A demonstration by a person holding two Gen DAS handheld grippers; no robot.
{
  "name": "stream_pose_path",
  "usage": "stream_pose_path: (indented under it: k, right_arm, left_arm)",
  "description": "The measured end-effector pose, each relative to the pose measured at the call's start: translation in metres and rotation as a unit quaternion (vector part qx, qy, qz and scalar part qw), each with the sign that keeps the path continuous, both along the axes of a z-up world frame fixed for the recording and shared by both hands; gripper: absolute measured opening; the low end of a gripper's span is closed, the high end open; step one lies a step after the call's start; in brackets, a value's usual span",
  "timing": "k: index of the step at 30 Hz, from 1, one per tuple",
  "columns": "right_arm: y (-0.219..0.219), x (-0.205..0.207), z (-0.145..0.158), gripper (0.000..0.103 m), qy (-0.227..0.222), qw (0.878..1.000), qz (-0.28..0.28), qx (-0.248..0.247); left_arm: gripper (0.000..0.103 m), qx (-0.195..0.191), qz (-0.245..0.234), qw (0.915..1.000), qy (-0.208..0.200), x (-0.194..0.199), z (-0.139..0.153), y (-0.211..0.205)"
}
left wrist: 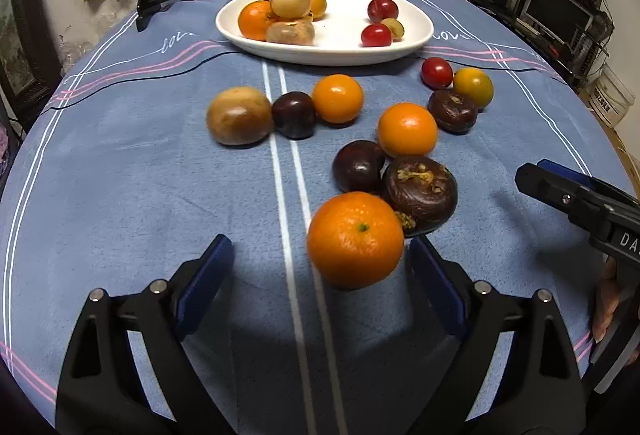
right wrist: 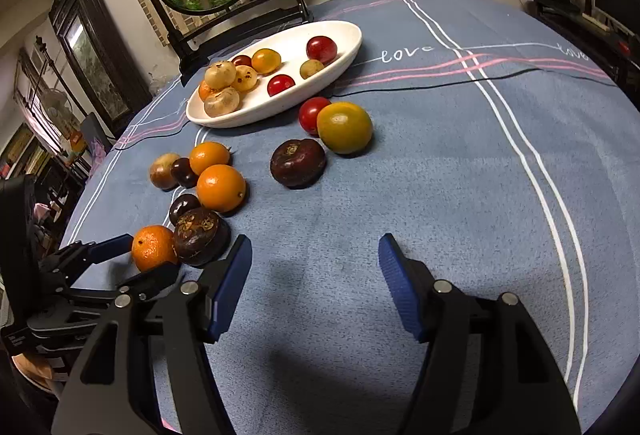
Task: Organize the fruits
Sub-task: 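Grasp a tangerine with the left gripper while the right grasps a dark mangosteen, then place the tangerine on the plate with the left gripper while the right places the mangosteen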
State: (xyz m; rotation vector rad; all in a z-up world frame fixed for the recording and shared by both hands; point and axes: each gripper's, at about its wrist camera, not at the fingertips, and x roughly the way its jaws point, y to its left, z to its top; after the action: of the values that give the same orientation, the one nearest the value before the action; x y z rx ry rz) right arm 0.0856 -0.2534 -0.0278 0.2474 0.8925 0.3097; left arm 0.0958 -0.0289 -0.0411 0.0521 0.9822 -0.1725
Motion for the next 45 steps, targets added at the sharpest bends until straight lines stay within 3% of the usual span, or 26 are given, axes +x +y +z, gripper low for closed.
stream_pose_path:
  k: [4, 5, 10, 18, 24, 35, 39, 45]
  right_arm:
    - [0.001, 0.0, 0.0, 0.066, 0.001, 1.0, 0.001, 0.0]
    - [0.001, 0.0, 0.0, 0.066, 0.001, 1.0, 0.001, -0.001]
    - [0.005, -0.001, 0.001, 0.066, 0.001, 1.0, 0.009, -0.01]
    - [0.037, -0.003, 0.005, 0.066, -0.005, 0.997, 0.064, -0.05]
    - [0.096, -0.002, 0.005, 0.066, -0.019, 0.983, 0.131, -0.129]
    - [0.125, 0.023, -0.007, 0.066, 0.009, 0.978, 0.132, -0.161]
    - [0.127, 0.021, -0.006, 0.052, 0.001, 0.976, 0.137, -0.167]
    - [0.131, 0.019, -0.005, 0.049, -0.005, 0.975, 0.135, -0.175]
  left_arm:
    - [0.058, -0.004, -0.023, 0.9997, -0.008, -0.001, 0.0, -0.005]
    - [0.045, -0.008, -0.031, 0.9994, -0.011, -0.002, 0.0, -0.007]
    - [0.045, -0.005, -0.037, 0.9992, -0.017, -0.007, 0.002, -0.007]
    - [0.045, -0.001, 0.018, 0.9993, -0.032, -0.001, 0.013, 0.036]
    - [0.045, -0.015, 0.037, 0.9989, -0.025, 0.0, 0.009, 0.058]
    - [0.045, -0.019, 0.043, 0.9987, -0.02, -0.002, -0.001, 0.061]
    - [0.045, -0.021, 0.044, 0.9986, -0.022, -0.002, -0.001, 0.061]
    - [0.045, -0.031, 0.043, 0.9984, -0.021, -0.002, -0.001, 0.064]
